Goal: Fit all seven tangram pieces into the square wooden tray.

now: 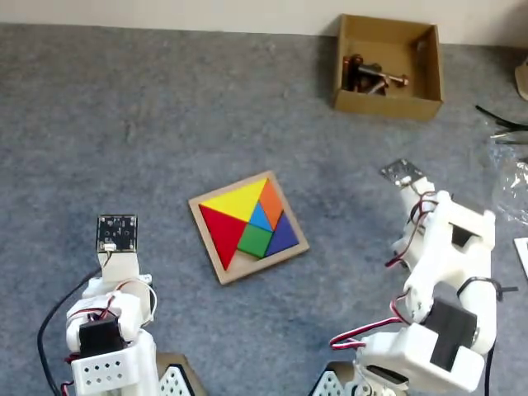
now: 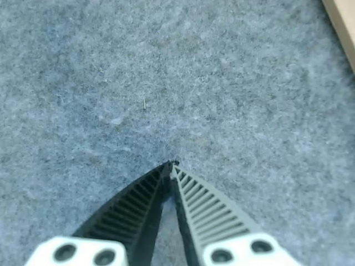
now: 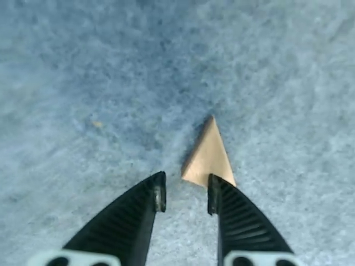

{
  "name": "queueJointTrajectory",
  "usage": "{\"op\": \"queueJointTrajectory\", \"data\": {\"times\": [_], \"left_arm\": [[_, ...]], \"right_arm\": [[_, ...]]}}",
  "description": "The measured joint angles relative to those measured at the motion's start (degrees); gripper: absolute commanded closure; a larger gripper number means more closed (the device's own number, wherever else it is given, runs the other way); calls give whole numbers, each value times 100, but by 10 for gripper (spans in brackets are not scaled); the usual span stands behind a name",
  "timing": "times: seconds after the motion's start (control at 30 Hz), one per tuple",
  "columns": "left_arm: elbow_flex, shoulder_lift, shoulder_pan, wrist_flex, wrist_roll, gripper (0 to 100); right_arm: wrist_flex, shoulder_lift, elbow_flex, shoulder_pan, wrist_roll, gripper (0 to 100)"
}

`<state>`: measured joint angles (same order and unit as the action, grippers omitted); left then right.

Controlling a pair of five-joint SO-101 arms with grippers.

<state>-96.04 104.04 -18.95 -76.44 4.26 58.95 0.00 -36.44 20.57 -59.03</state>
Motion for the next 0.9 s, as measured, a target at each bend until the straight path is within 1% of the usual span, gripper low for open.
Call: {"op": "queueJointTrajectory", "data": {"times": [0.17, 0.4, 0.5, 0.57, 0.73, 0.9], "left_arm": [[0, 0, 0, 0, 0, 995], [0, 0, 0, 0, 0, 995], [0, 0, 0, 0, 0, 995], [0, 0, 0, 0, 0, 995], [0, 0, 0, 0, 0, 995], [0, 0, 0, 0, 0, 995]], "right_arm": [[316, 79, 264, -44, 9, 867], [396, 79, 273, -404, 35, 867], [431, 79, 273, -571, 475, 867], [554, 79, 281, -677, 642, 867], [1160, 114, 325, -1002, 747, 867], [1345, 132, 571, -1002, 747, 867]]}}
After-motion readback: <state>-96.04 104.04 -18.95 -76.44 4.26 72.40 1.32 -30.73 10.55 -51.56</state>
